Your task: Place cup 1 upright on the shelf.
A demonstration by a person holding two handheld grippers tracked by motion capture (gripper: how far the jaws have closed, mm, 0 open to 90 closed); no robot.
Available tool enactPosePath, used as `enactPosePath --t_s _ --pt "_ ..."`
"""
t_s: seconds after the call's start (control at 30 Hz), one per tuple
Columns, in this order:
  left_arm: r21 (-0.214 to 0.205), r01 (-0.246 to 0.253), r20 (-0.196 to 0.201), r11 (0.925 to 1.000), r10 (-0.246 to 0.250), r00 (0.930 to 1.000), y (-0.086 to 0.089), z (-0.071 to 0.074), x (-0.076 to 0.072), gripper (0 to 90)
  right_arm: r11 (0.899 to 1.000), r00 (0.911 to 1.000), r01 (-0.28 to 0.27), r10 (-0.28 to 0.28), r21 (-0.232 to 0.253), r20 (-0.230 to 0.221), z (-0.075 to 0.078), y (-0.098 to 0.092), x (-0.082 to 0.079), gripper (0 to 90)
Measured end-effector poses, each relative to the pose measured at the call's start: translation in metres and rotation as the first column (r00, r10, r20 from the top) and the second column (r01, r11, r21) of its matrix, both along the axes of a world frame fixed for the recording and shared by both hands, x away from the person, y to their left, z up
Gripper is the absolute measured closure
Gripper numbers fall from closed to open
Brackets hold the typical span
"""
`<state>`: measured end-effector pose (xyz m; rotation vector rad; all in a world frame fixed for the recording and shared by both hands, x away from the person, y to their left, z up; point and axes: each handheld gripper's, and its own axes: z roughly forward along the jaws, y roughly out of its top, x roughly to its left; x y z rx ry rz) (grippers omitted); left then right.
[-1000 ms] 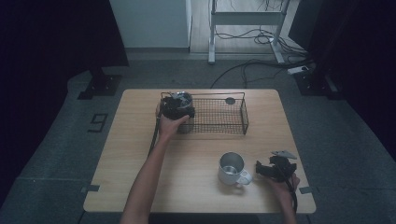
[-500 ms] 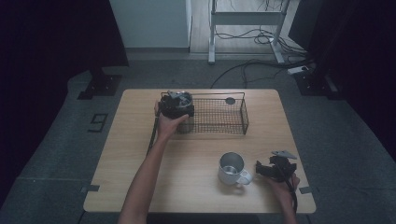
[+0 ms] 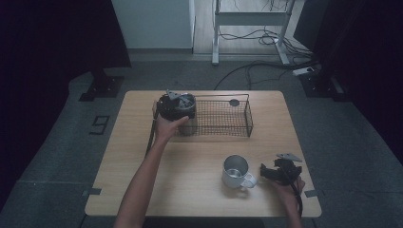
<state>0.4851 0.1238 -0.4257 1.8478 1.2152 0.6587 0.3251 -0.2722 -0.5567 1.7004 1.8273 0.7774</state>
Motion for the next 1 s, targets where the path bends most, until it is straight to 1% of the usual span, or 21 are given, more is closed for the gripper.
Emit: enactPosePath --t_s 0.1,0.33,0.47,0.63,0.87,1.0 --pt "-0.009 0.000 0.020 1.0000 0.001 0.9998 0.003 0.004 -0.006 0.0 1.000 1.0000 0.000 0.000 0.000 0.000 0.000 0.000 0.000 0.0" --pt "-0.019 -0.008 0.024 0.9998 0.008 0.9997 0.012 0.006 -0.013 0.0 1.000 1.0000 0.000 0.000 0.000 0.000 0.000 0.000 0.000 0.0" --pt "-0.024 -0.006 0.018 0.9997 0.007 0.9998 0.018 0.003 -0.021 0.0 1.000 1.0000 0.000 0.000 0.000 0.000 0.000 0.000 0.000 0.0" --pt "-0.028 0.006 0.014 0.9996 -0.006 0.9999 0.028 -0.002 -0.034 0.0 1.000 1.0000 0.000 0.000 0.000 0.000 0.000 0.000 0.000 0.0" --pt "-0.027 0.028 -0.004 0.9992 -0.028 0.9996 0.035 -0.007 -0.048 0.0 1.000 1.0000 -0.001 0.001 -0.001 0.001 0.000 0.000 0.000 0.0" --pt "-0.022 0.043 -0.006 0.9988 -0.043 0.9991 0.038 -0.010 -0.056 0.0 1.000 1.0000 0.001 -0.001 0.000 0.001 0.000 0.000 0.000 0.0"
